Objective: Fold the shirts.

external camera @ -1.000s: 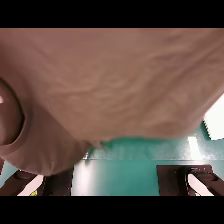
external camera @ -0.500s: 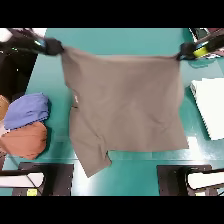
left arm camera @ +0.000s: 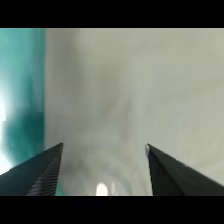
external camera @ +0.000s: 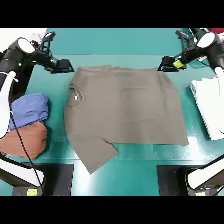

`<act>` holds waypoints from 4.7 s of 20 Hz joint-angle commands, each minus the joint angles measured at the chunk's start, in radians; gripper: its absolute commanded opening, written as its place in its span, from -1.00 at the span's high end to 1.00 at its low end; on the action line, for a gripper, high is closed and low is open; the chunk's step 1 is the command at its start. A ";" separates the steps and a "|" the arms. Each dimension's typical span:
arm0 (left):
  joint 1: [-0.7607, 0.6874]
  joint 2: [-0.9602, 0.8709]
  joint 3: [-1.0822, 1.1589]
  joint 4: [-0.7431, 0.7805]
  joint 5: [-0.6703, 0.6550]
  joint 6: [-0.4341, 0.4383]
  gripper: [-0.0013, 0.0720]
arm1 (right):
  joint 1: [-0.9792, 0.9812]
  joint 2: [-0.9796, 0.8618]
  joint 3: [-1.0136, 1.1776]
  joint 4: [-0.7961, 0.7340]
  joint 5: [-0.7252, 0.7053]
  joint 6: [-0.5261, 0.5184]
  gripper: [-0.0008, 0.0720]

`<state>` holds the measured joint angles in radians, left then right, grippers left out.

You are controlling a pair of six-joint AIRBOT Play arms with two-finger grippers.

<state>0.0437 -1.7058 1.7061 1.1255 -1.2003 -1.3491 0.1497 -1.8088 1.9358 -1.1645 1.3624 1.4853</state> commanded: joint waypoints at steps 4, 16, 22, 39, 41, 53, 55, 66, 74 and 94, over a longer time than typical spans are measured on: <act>0.116 0.241 -0.314 0.004 -0.179 -0.001 -0.69 | -0.102 0.223 -0.151 0.048 0.134 -0.102 -0.09; 0.116 0.795 -1.205 -0.066 -0.027 -0.064 -0.69 | -0.151 0.754 -0.772 0.048 -0.076 -0.105 -0.09; 0.116 0.795 -1.302 -0.181 0.034 -0.029 -0.69 | -0.151 0.835 -0.800 0.048 -0.082 -0.104 -0.09; -0.063 0.795 -1.149 -0.191 0.141 -0.064 0.89 | -0.610 0.969 -1.156 -0.097 0.088 -0.075 -0.54; -0.063 0.795 -1.138 -0.191 0.145 -0.064 0.89 | -0.710 0.973 -1.272 -0.084 0.082 -0.082 -0.62; -0.063 0.795 -1.137 -0.191 0.145 -0.056 0.89 | -0.632 0.734 -1.406 -0.014 -0.040 -0.088 -0.23; -0.063 0.795 -1.137 -0.191 0.145 -0.056 0.89 | -0.574 0.705 -1.391 -0.014 -0.048 -0.088 -0.13; -0.059 0.925 -0.600 0.027 -0.048 -0.093 0.89 | -0.312 0.979 -0.961 -0.005 -0.075 -0.087 0.92; -0.060 0.929 0.239 0.027 -0.079 -0.109 0.89 | -0.270 1.118 -0.330 -0.017 -0.141 -0.087 0.92; -0.060 0.465 -0.204 0.010 -0.022 -0.082 0.89 | -0.259 0.489 -0.330 -0.097 0.146 -0.061 0.92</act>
<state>-0.0170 -1.0843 1.5936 1.1412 -1.2461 -1.4670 -0.1455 -1.1908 1.7325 -1.2621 1.5581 1.4261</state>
